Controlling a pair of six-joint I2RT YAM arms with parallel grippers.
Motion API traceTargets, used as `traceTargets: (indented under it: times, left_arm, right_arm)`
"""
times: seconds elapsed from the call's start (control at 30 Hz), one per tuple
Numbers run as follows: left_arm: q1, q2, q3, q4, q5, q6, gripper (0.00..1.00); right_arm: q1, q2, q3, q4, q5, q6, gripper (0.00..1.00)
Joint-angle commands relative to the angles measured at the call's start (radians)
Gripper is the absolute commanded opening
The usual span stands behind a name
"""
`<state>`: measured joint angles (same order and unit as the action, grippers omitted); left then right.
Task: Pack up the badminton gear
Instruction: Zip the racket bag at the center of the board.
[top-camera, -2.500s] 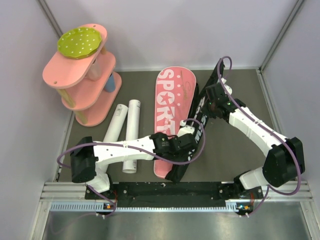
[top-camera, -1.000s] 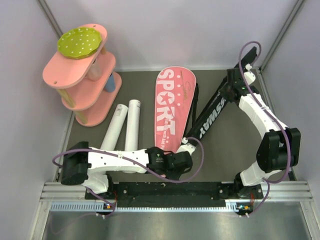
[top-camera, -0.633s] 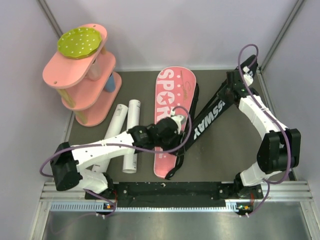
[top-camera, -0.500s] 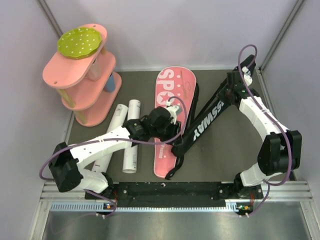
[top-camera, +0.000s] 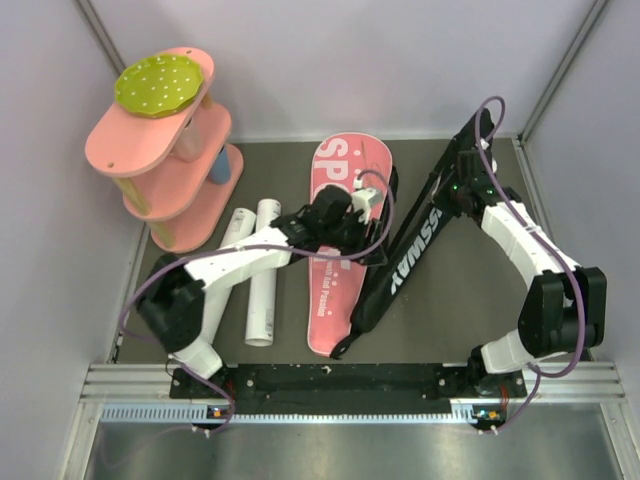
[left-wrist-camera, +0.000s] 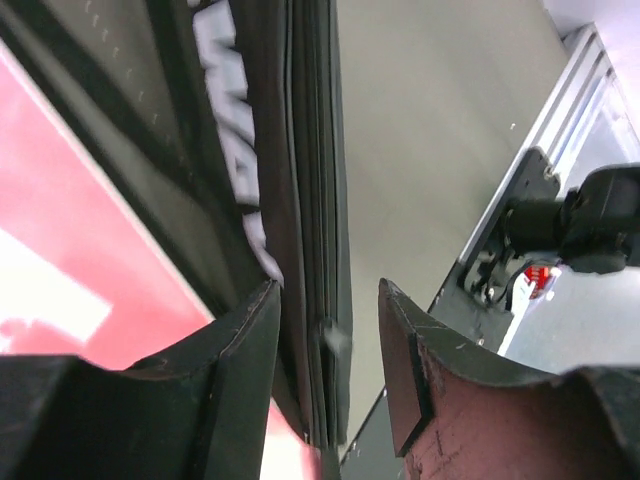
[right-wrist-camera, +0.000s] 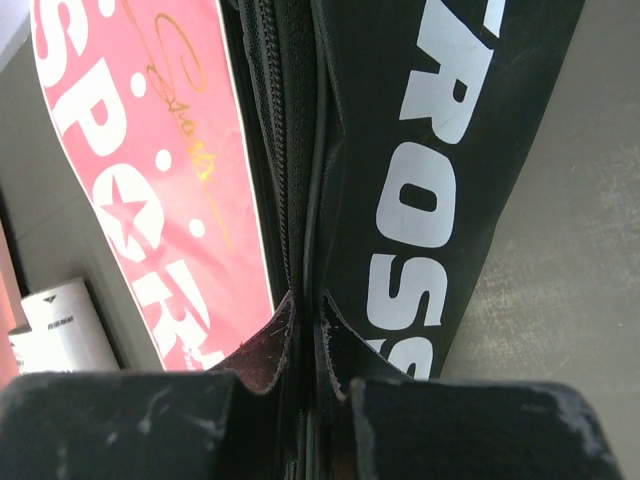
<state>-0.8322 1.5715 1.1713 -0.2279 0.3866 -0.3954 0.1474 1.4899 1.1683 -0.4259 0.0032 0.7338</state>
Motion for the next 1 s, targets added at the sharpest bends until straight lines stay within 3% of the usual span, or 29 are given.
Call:
traceTargets:
  times: [0.0, 0.13, 0.4, 0.53, 0.57, 0.6, 0.63, 0.67, 0.7, 0.8, 0.97]
  left_arm:
    - [0.001, 0.168, 0.214, 0.076, 0.101, -0.025, 0.49]
    - [-0.008, 0.300, 0.304, 0.071, 0.140, -0.029, 0.51]
    - [-0.016, 0.393, 0.404, 0.067, 0.158, -0.046, 0.49]
    - [-0.012, 0.444, 0.471, 0.021, 0.141, -0.046, 0.27]
    - [-0.010, 0.447, 0.484, 0.018, 0.132, -0.043, 0.09]
    - [-0.011, 0.449, 0.487, 0.009, 0.120, -0.046, 0.01]
    - [-0.008, 0.449, 0.493, 0.007, 0.091, -0.051, 0.00]
    - [-0.002, 0.446, 0.493, -0.001, 0.072, -0.068, 0.00]
    - [-0.001, 0.440, 0.495, -0.007, 0.042, -0.080, 0.00]
    - [0.002, 0.430, 0.507, -0.045, -0.077, -0.132, 0.00]
    - [0.001, 0.436, 0.554, -0.113, -0.120, -0.151, 0.00]
  right_arm:
    - [-0.003, -0.080, -0.016, 0.102, -0.068, -0.011, 0.00]
    - [-0.006, -0.083, -0.021, 0.107, -0.078, -0.004, 0.00]
    - [-0.006, -0.085, -0.012, 0.110, -0.115, -0.014, 0.00]
    - [-0.006, -0.095, -0.012, 0.108, -0.157, -0.039, 0.00]
    - [-0.006, -0.102, -0.015, 0.105, -0.163, -0.053, 0.05]
    - [-0.005, -0.118, -0.018, 0.092, -0.169, -0.083, 0.13]
    - [-0.005, -0.129, -0.021, 0.078, -0.173, -0.103, 0.22]
    - [-0.006, -0.138, -0.028, 0.061, -0.180, -0.126, 0.42]
    - [-0.005, -0.143, -0.030, 0.003, -0.192, -0.166, 0.49]
    - [0.001, -0.169, -0.047, -0.106, -0.192, -0.244, 0.59]
    - [0.092, -0.448, -0.154, -0.189, -0.149, -0.332, 0.69]
